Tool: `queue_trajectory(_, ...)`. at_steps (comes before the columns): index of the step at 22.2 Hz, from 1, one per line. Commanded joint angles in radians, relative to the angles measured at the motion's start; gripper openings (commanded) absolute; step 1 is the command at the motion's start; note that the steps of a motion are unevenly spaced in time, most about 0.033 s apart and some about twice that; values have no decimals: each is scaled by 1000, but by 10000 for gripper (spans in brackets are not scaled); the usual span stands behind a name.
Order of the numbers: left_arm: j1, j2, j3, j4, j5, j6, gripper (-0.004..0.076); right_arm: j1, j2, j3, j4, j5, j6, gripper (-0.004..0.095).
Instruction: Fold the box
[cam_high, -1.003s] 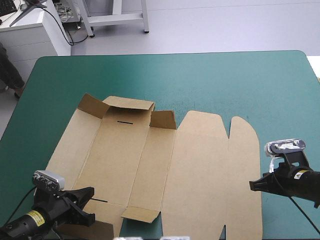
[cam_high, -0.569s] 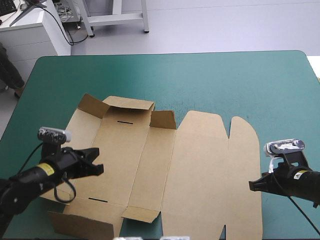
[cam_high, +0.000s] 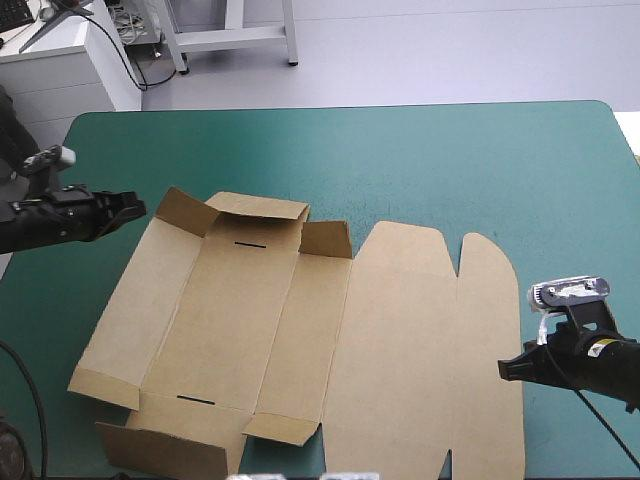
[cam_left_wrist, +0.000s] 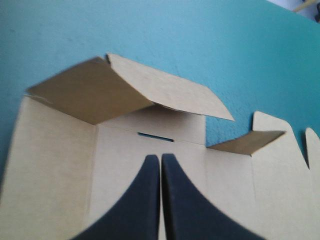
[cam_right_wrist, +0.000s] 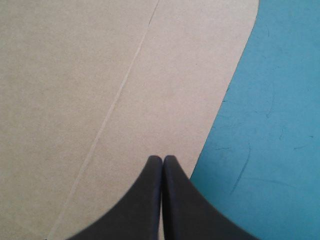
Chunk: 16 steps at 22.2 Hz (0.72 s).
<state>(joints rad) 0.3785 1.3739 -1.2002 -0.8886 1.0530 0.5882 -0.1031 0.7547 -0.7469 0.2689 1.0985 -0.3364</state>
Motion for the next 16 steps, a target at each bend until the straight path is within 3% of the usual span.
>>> queue_trajectory(1,125,-3,-58,-82,65,75,-8,-4,-3,-22,16,-44,-27,-19)
queue_trajectory(5,261,5,-58,97,101,148,-8,-4,-3,-22,16,-47,-28,-19)
queue_trajectory(12,290,5,-56,280,117,178,-7,-4,-3,-22,18,-51,-28,-19)
queue_trajectory(16,290,5,-56,291,119,173,73,-4,-3,-22,22,-55,-28,-19)
